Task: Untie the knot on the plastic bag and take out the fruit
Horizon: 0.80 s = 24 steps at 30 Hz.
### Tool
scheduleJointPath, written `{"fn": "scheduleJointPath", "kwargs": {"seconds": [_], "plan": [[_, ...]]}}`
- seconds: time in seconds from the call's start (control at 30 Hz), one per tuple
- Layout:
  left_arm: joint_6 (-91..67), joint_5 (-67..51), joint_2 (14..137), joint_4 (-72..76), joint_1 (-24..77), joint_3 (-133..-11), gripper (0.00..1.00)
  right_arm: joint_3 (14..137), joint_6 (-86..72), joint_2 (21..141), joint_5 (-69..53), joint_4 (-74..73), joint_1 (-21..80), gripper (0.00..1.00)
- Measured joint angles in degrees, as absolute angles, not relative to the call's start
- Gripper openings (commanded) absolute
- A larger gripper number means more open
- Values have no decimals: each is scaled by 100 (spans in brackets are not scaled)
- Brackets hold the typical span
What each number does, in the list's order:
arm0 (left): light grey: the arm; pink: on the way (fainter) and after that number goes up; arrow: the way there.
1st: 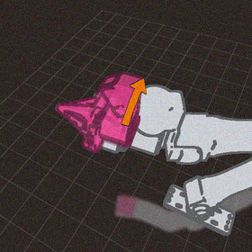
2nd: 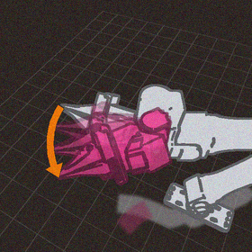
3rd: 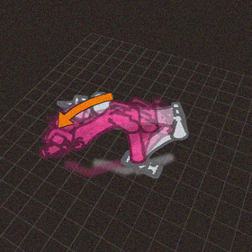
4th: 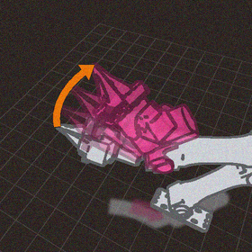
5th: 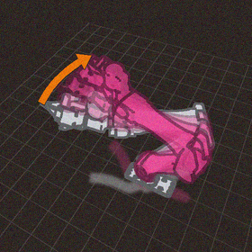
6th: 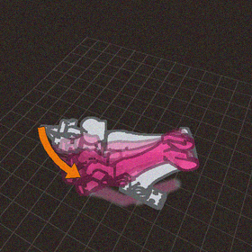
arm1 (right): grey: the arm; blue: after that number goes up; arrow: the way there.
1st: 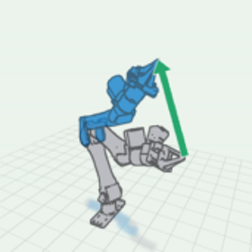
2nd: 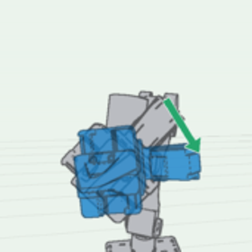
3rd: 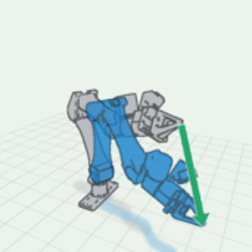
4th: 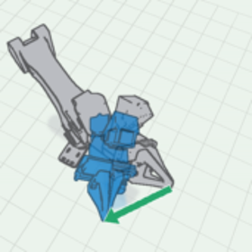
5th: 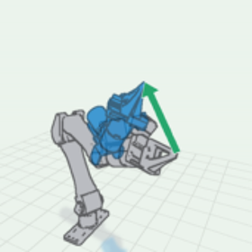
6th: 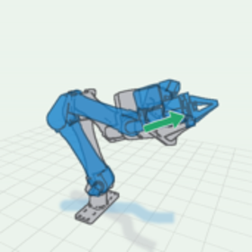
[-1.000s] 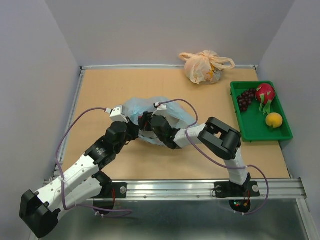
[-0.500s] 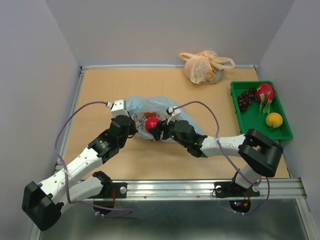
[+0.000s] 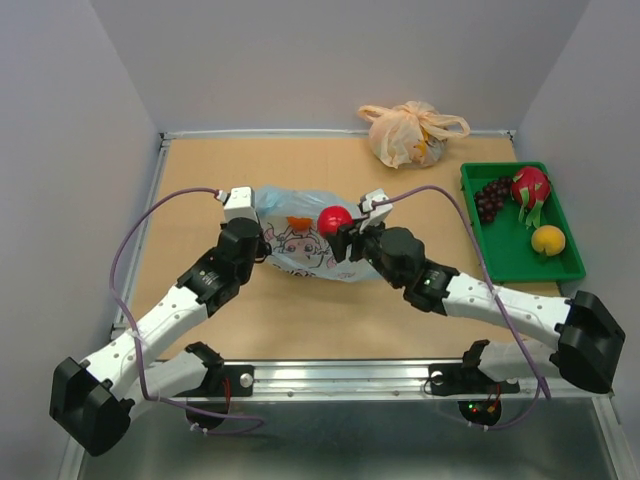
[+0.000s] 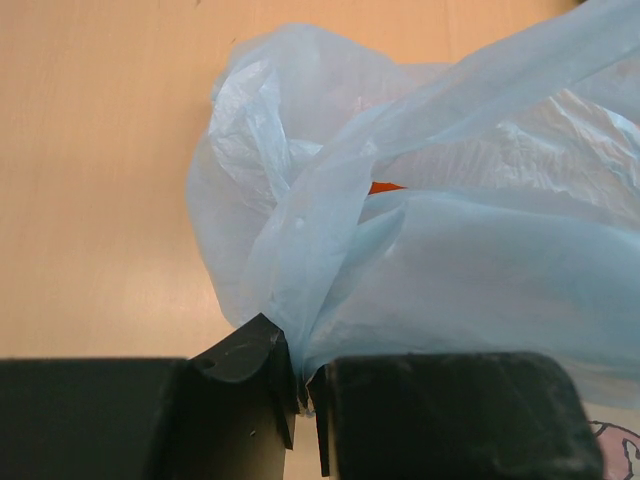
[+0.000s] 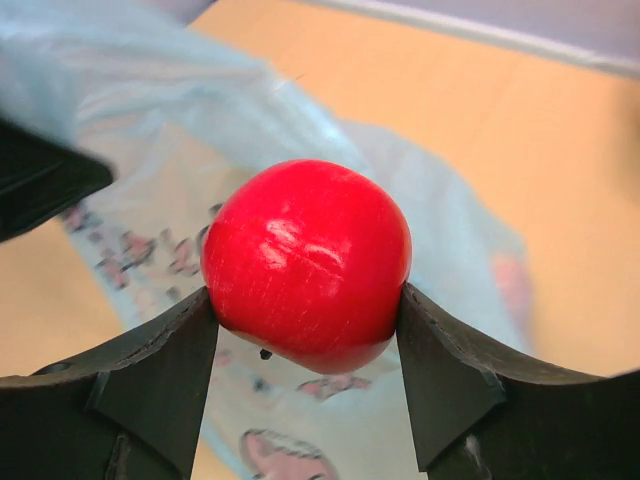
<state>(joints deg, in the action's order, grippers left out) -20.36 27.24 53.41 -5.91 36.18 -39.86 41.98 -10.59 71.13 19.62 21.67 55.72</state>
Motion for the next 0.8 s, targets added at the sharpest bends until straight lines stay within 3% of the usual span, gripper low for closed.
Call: {"fn": "scheduleJointPath", "kwargs": {"seconds": [0.23,0.6,0.7,0.77,0.8], "plan": [[-1916,2655,5216,-541,3487,-3916,19,4777,-637,6899,3127,1601,4491,0],[-1868,2392,5013,-541,3319,-3887,19,4768,-1245,6807,3913,1201,1035,1],[-1865,2294,4921,-539,3247,-3887,19,4681,-1634,6982,3728,1227,137,8],[-1865,2241,4886,-537,3216,-3887,19,4617,-1925,7238,3629,1210,-316,29],[-1865,2217,4882,-534,3199,-3887,19,4587,-2082,7419,3590,1160,-517,44]]}}
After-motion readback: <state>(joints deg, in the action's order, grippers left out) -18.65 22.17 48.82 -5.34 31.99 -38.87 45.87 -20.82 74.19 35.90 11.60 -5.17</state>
